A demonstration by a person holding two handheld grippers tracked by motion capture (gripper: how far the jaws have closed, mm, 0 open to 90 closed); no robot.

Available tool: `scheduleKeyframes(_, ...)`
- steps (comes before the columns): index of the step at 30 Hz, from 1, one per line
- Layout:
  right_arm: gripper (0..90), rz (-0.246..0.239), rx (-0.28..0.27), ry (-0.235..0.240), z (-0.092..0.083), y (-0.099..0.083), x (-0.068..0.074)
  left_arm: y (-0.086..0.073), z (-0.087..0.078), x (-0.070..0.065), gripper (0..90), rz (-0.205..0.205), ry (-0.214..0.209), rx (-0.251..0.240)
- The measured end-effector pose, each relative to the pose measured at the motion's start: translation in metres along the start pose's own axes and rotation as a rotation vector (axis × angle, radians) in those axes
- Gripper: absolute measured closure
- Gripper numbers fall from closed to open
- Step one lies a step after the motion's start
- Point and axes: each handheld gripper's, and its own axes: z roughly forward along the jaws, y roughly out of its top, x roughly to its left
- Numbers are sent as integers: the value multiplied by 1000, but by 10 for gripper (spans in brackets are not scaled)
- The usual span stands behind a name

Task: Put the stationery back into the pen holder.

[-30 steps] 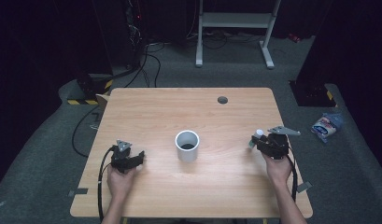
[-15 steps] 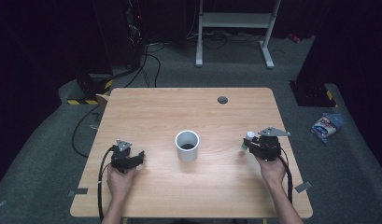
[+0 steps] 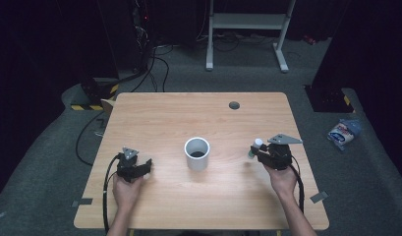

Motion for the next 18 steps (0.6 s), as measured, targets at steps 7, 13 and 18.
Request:
scheduleKeyframes(7,653,-40,-10,34,2,8,15,0,0,0,311,0,0,0)
scheduleKeyframes(13,653,-46,-25,64,0,15,24,0,0,0,311,0,0,0)
scheduleKeyframes(18,653,-62,-21,87,1,19,30,0,0,0,311,-2,-1,0)
